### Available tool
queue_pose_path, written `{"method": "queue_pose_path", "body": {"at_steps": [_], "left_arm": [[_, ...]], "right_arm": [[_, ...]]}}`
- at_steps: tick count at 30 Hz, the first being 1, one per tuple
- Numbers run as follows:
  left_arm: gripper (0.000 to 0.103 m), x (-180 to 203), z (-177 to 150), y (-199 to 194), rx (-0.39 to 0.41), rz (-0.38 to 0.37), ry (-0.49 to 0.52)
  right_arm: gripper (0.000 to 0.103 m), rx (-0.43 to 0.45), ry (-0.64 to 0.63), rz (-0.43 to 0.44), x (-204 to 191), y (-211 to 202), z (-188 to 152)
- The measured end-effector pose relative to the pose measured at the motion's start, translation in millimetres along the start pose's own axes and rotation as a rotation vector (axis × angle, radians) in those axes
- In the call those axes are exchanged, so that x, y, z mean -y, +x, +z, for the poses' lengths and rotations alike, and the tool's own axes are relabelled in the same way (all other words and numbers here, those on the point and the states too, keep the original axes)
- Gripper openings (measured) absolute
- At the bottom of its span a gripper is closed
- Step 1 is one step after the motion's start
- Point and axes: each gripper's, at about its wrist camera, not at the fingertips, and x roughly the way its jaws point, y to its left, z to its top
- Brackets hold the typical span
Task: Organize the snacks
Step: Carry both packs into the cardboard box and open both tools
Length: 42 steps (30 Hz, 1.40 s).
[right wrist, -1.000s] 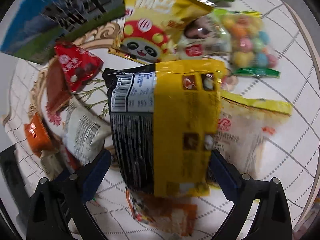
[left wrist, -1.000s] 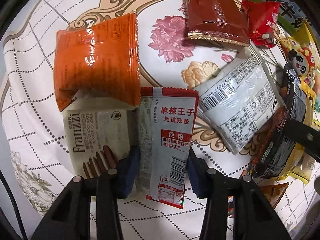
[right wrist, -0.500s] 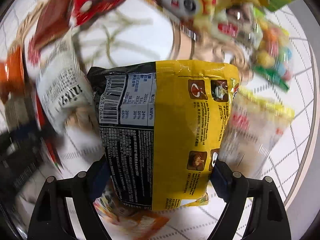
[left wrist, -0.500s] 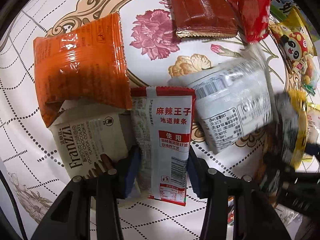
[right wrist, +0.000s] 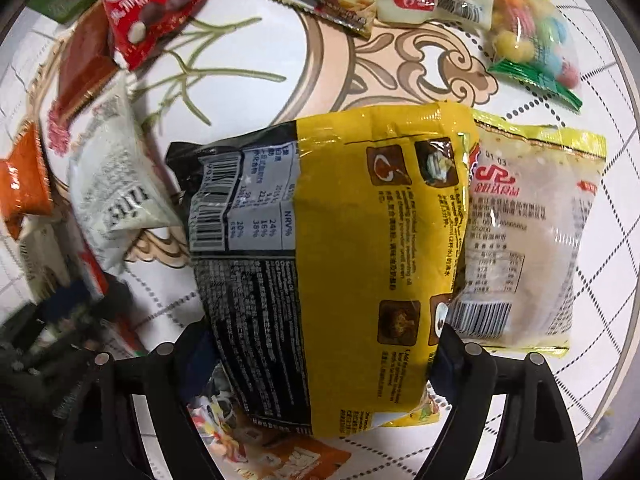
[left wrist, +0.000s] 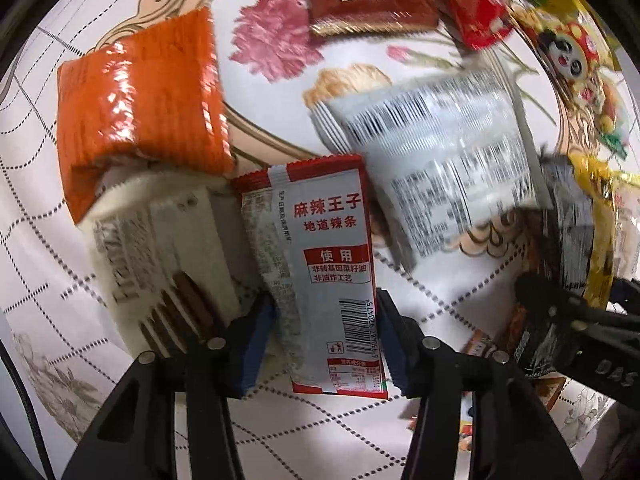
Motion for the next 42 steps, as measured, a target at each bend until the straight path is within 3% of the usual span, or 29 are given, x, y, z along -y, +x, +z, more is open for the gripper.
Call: {"method": "queue_pose_path", "body": {"at_steps": [5, 9, 12, 18, 24, 28, 34, 37, 42], "left_arm": [[0.052, 10, -3, 8, -0.019, -0.003, -0.019], [0.052, 10, -1, 11, -0.036, -0.019, -0.042], [0.047, 13, -5, 7, -0.018, 0.001, -0.037], [0.042, 23, -14, -20, -0.001, 0.000, -0.022], [0.042, 35, -31, -65, 0.037, -0.034, 0.007], [0.042, 39, -33, -107, 0.085, -0.096, 0.021], [0.042, 43, 3, -183, 0.208, -0.174, 0.040], [0.042, 49, 44, -219, 0.276, -0.190, 0.050], [0.042, 49, 114, -254, 0.346, -0.215, 0.058]], "right_arm": [[0.087, -0.042, 0.037, 0.108, 15, -9, 3], [0.088, -0.034, 0.019, 0.085, 23, -16, 2], [0.088, -0.042, 0.034, 0.060, 5, -14, -13], [0.086, 0.018, 0.015, 0.029, -6, -27, -30], [0.086, 0.085, 0.001, 0.087, 2, -79, -52], [0.086, 0.124, -0.006, 0.147, 4, -118, -63], [0.086, 0.222, -0.029, 0.245, 12, -200, -51], [0.086, 0.284, -0.036, 0.262, 17, -249, -28], [0.086, 0.355, -0.022, 0.279, 33, -291, 20]]}}
